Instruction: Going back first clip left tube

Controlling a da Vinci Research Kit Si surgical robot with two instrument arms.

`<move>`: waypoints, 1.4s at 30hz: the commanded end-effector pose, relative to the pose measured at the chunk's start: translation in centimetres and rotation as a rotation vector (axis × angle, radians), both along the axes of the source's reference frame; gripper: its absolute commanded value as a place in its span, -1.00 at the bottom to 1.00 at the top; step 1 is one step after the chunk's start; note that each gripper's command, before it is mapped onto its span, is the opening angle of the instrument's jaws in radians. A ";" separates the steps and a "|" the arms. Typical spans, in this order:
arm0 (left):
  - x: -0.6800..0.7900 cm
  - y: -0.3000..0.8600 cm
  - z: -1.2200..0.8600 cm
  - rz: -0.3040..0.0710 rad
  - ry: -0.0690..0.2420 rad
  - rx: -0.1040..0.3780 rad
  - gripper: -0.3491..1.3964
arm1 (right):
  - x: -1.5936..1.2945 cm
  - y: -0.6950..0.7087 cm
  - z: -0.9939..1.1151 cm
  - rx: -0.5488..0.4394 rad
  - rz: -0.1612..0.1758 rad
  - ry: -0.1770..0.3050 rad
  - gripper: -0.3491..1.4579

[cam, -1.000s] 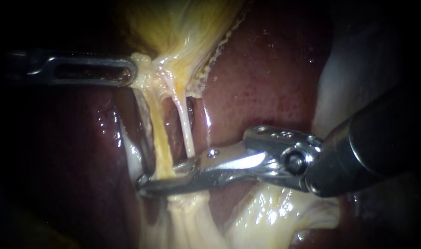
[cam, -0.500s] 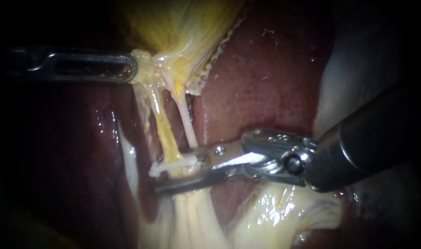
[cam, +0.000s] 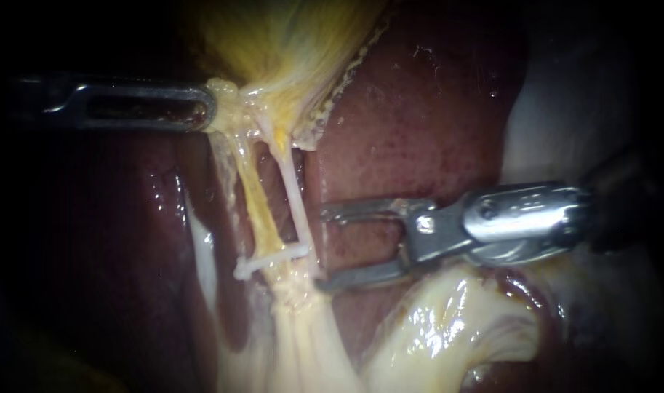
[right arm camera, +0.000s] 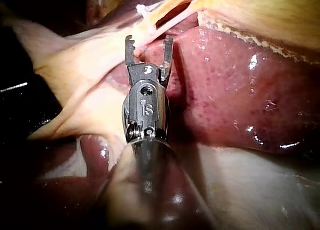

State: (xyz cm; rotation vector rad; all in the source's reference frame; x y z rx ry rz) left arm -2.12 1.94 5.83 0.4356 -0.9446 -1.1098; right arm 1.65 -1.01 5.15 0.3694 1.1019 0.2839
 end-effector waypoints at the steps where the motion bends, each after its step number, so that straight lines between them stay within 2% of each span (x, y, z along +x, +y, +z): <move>1: 0.00 0.00 0.00 0.001 -0.001 0.000 -1.00 | -0.09 0.02 -0.08 -0.017 -0.002 -0.001 -0.06; 5: 0.00 0.00 0.00 0.001 -0.001 0.000 -1.00 | -0.37 0.08 -0.24 -0.049 0.004 -0.011 -0.06; 9: -0.01 0.01 0.00 0.000 0.000 0.000 -1.00 | -0.54 0.17 -0.29 -0.074 0.014 -0.023 -0.06; 12: -0.02 0.00 0.01 0.000 0.000 0.000 -1.00 | -0.61 0.21 -0.31 -0.083 0.009 -0.023 -0.06; 19: -0.19 -0.04 0.14 0.009 -0.009 0.000 -1.00 | -0.63 0.20 -0.32 -0.085 -0.002 -0.016 -0.06; 23: -0.36 -0.12 0.32 0.020 -0.017 -0.003 -1.00 | -0.63 0.20 -0.32 -0.082 -0.006 -0.013 -0.06; 27: -0.47 -0.17 0.46 0.030 -0.025 -0.005 -1.00 | -0.63 0.19 -0.32 -0.080 -0.011 -0.010 -0.06; 42: -0.48 -0.18 0.48 0.035 -0.026 -0.004 -1.00 | -0.61 0.18 -0.32 -0.073 -0.026 0.001 -0.06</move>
